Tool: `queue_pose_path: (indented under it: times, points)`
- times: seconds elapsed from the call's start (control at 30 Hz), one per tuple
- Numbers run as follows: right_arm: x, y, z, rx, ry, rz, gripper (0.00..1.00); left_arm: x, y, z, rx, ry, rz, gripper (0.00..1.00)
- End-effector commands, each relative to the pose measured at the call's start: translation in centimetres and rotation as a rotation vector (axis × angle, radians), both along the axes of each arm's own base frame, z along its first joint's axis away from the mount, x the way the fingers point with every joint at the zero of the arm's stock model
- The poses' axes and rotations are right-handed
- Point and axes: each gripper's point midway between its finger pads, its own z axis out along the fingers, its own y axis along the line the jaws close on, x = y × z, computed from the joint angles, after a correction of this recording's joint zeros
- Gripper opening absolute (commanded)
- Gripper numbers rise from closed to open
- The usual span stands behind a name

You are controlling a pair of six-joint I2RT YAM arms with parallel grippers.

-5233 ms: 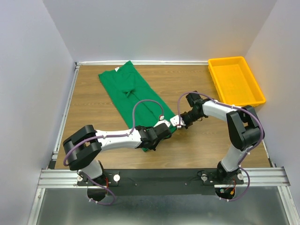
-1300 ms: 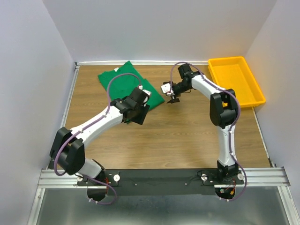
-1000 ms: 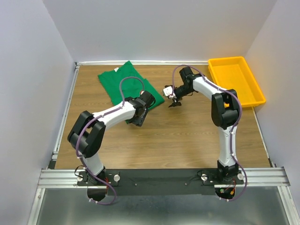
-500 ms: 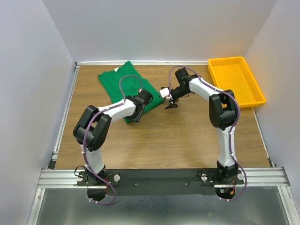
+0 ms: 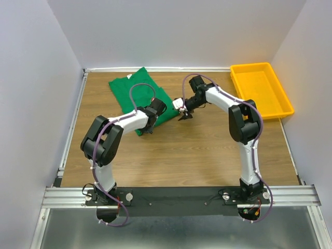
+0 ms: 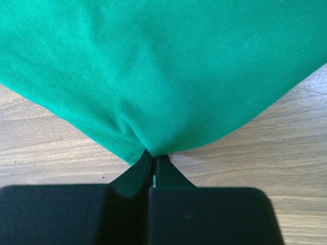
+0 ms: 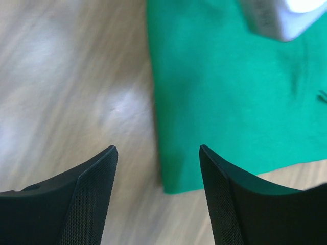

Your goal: Fold and stack the t-shirts

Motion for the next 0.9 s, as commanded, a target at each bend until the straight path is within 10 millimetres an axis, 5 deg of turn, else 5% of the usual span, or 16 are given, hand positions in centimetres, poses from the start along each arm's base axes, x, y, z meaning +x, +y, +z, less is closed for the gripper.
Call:
queue_pose_path:
  times: [0.0,0.37,0.47,0.67,0.83,0.87]
  points:
    - [2.4,1.1,-0.3,-0.01,-0.033,-0.056,0.72,-0.8,-0.6,-0.7,-0.053,0.023,-0.017,0.0]
    - [2.9,2.0,-3.8,-0.127,-0.143,-0.038,0.62,-0.8,-1.6,0.2,-0.115,0.012,-0.039,0.0]
    - [3.9,2.2,-4.1,-0.135,-0.166,-0.08,0.51,-0.9,-1.6,0.1,-0.126,0.014,-0.039,0.0]
    - [4.2,2.1,-4.4,-0.137,-0.182,-0.097,0.01,-1.4,-2.1,0.0,-0.162,0.025,-0.05,0.0]
    - [0.9,0.1,-5.3,-0.158,-0.139,-0.062,0.01,-2.2,-3.4,0.4,-0.243,0.045,-0.064,0.0]
    - [0.7,-0.3,-3.6,-0.138,-0.153,-0.071,0.01,-2.4,-3.7,0.6,-0.266,0.049,-0.062,0.0]
